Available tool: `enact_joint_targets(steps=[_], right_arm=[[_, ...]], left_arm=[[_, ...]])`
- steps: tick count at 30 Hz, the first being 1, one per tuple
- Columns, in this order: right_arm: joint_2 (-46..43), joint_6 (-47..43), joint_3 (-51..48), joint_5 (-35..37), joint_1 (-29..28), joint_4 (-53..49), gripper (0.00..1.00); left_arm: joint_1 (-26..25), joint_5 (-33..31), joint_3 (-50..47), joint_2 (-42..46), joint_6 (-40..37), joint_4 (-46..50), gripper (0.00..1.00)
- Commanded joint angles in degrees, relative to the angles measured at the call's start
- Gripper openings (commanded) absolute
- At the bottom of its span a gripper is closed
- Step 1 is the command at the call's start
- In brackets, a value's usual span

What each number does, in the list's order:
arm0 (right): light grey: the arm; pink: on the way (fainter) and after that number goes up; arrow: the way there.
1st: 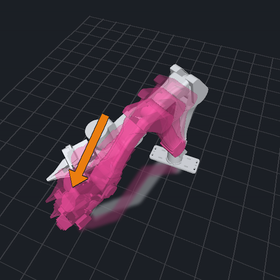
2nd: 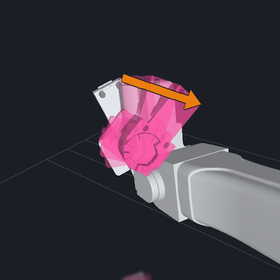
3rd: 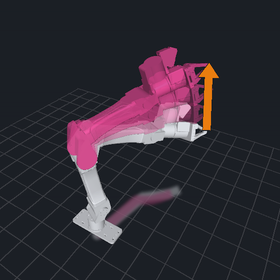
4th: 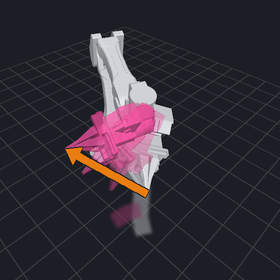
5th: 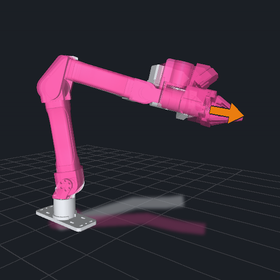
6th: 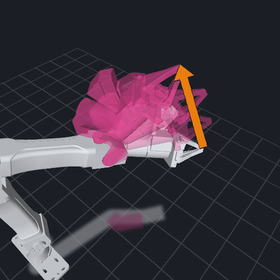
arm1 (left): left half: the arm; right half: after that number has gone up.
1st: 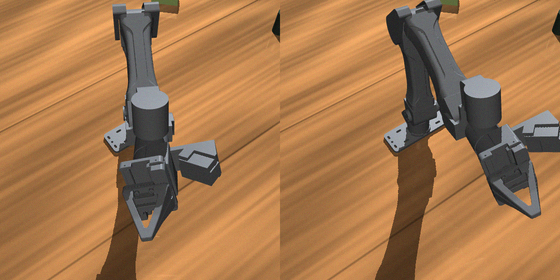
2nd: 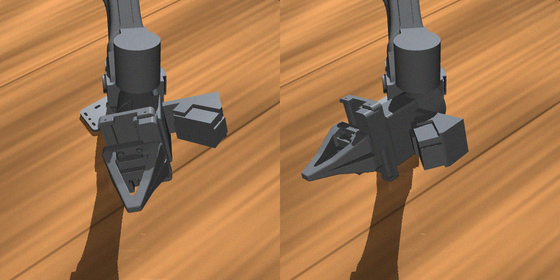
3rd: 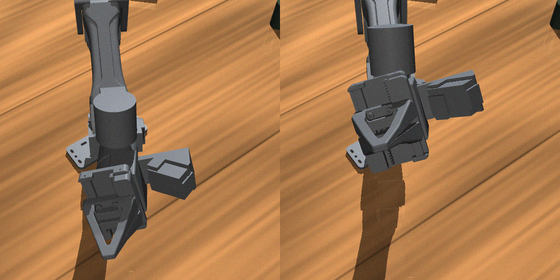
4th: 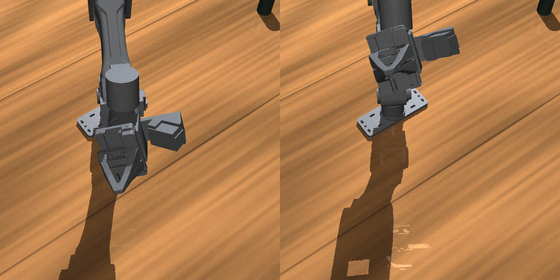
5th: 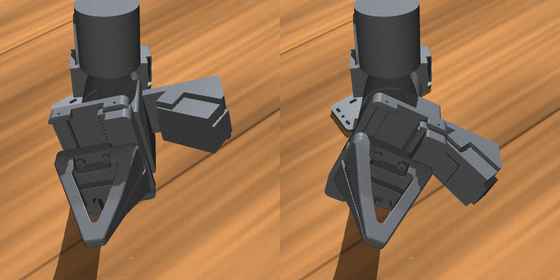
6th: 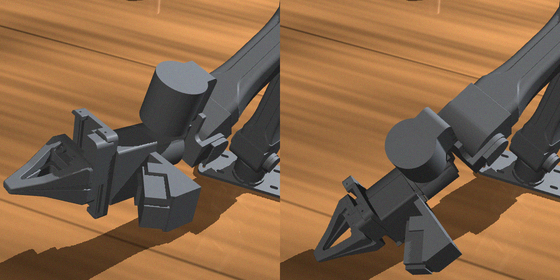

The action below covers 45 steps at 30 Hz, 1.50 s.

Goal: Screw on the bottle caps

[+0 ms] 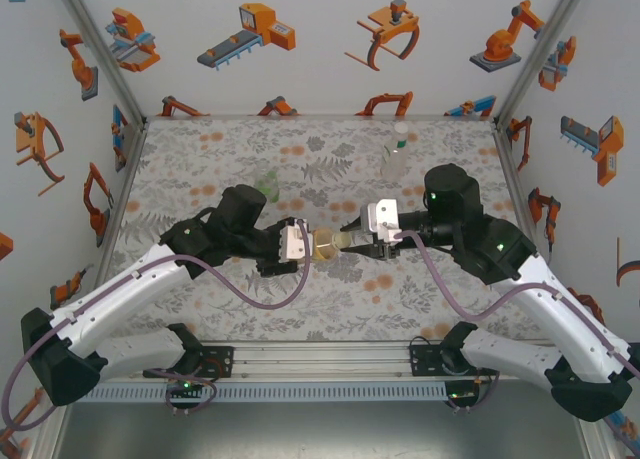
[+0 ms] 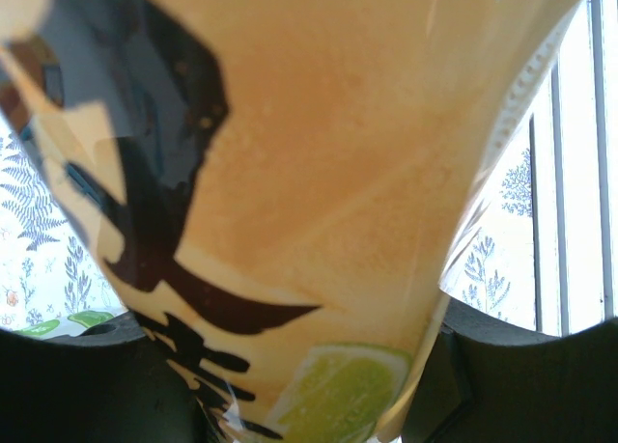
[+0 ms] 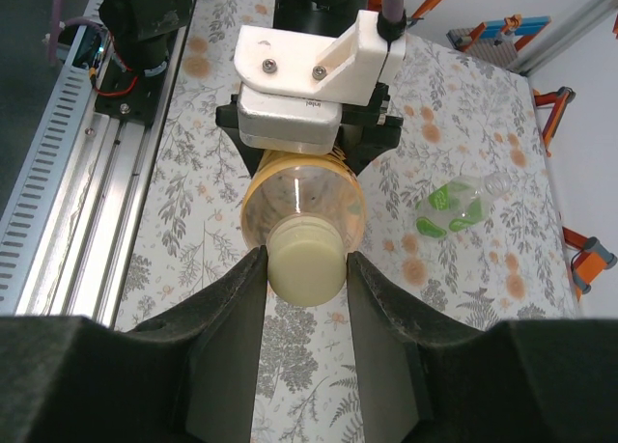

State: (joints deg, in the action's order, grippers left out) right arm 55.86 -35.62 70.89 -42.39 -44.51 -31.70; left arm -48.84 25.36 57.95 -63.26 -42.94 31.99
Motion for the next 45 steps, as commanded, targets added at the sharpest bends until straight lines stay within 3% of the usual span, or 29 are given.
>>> enact_joint_targets(steps=[1,11,20,22,27,32,38,40,45], right_arm=[[-0.4,-0.03,-0.67,0.97,-0.37,1.63,0.39],[-0.31,0.85,-1.2,0.75,-0.35,2.87,0.38],[-0.35,6.04,-2.59,0.07,-0.4,4.72,0.06],[-0.37,11.72,-3.83,1.25,-0.4,7.33,0.0],[-0.98,30.01,-8.55,5.64,-0.38,17.15,0.0],[-2.5,56.29,-15.56,19.1,-0.39,28.56,0.0],[-3.77,88.14,-21.81,36.25,-0.4,28.85,0.0],[-3.2,97.38,-22.29,38.1,-0.4,26.61,0.0],[-1.15,105.2,-20.92,37.73,-0.4,22.94,0.0]], left_arm=[[-0.3,1.8,0.34,1.21,-0.87,1.02,0.0],[-0.29,1.71,0.38,1.27,-0.83,0.98,0.0],[-0.31,0.52,0.35,1.13,-0.48,0.6,0.0],[-0.29,-0.55,0.22,1.23,-0.06,0.01,0.0],[-0.29,-4.58,-0.08,1.07,1.28,-1.67,0.0],[-0.29,-8.26,-0.71,0.53,3.26,-4.68,0.0],[-0.29,-11.48,-0.06,-2.09,4.72,-5.45,0.0],[-0.29,-12.46,0.34,-2.96,4.86,-4.98,0.0],[-0.29,-14.64,0.68,-4.02,5.14,-4.48,0.0]])
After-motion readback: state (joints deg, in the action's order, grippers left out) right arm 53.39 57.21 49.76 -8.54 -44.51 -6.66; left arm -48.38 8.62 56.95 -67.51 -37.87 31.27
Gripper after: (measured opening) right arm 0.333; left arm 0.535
